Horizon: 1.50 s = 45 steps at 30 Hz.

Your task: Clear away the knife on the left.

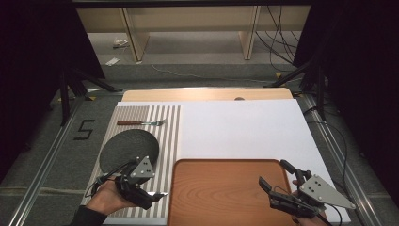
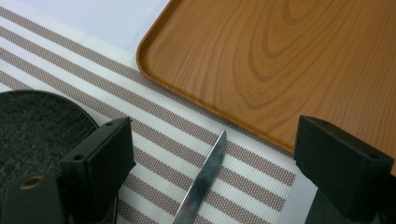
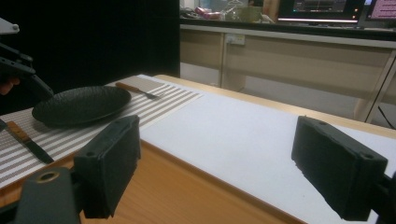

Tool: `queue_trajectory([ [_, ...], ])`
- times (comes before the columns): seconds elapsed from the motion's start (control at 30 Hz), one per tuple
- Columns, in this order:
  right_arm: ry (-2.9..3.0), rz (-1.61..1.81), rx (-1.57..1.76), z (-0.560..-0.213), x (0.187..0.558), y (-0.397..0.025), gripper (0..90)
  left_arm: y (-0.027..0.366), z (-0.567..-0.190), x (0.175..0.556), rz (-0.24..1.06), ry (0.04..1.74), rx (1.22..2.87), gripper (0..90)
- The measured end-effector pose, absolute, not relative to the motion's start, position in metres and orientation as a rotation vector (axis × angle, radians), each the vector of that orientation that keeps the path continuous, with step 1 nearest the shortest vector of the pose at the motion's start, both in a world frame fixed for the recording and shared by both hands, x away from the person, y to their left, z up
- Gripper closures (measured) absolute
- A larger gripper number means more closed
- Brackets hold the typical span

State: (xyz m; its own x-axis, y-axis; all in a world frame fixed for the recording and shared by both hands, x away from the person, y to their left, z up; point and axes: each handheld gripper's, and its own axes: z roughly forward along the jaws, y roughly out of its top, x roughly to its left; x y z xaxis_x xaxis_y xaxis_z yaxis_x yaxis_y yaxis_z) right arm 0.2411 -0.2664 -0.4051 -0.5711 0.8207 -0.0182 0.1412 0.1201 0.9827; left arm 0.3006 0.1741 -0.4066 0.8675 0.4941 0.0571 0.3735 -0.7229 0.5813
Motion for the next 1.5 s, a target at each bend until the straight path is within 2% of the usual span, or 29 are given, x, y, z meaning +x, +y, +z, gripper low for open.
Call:
queue_trajectory([
  [0.33,1.816,1.494,0.931,-0.405,0.241,-0.266,16.6,0.183,-0.413,0.303,0.221,0.632,2.518,13.0],
  [1.03,1.817,1.494,0.932,-0.405,0.241,-0.266,16.6,0.213,-0.43,0.31,0.082,0.774,2.666,15.5],
  [1.33,1.817,1.496,0.933,-0.405,0.241,-0.266,16.6,0.219,-0.439,0.311,0.081,0.804,2.734,17.7],
  [1.5,1.819,1.495,0.931,-0.405,0.242,-0.266,16.6,0.218,-0.445,0.311,0.099,0.798,2.773,22.1],
])
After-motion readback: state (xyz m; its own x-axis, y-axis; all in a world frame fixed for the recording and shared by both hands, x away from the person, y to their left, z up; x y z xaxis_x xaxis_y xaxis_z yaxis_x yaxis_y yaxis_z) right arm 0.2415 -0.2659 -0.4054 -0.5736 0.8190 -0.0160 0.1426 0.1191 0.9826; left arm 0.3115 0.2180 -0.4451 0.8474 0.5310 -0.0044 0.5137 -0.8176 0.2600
